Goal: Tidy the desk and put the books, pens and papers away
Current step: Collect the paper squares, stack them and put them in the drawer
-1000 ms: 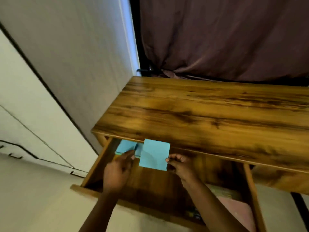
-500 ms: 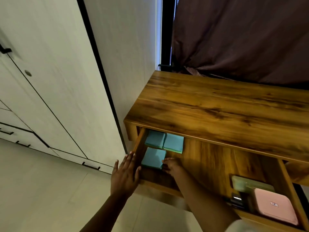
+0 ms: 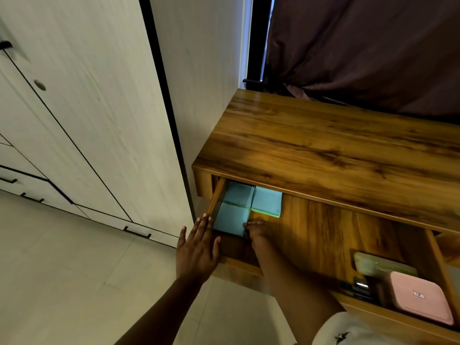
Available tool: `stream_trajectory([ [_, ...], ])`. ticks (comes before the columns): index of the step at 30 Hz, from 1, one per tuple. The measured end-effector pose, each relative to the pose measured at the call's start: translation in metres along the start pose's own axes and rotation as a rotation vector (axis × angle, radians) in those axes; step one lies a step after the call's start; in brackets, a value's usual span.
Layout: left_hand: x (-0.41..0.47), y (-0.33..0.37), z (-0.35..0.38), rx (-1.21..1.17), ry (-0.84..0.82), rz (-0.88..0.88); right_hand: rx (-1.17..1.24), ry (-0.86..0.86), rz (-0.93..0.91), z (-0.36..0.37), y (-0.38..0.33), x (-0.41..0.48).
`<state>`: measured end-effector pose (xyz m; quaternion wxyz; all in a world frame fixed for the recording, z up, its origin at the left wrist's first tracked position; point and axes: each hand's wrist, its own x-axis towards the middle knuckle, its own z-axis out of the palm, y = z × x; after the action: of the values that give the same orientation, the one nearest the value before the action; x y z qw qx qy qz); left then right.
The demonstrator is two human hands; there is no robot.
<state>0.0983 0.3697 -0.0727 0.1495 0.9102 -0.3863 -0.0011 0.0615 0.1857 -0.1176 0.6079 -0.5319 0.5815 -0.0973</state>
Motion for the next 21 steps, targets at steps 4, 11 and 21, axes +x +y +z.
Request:
stream_trajectory([
  [4, 0.0, -0.001, 0.002, 0.002, 0.008, -0.002, -0.18, 0.054, -0.081, 0.001, -0.002, 0.002],
  [11, 0.001, 0.001, -0.002, 0.001, -0.027, -0.001, -0.394, 0.11, -0.294, -0.025, -0.015, -0.032],
  [21, -0.033, 0.118, 0.023, -0.039, -0.138, 0.409, -1.013, 0.595, -0.655, -0.207, 0.09, -0.113],
])
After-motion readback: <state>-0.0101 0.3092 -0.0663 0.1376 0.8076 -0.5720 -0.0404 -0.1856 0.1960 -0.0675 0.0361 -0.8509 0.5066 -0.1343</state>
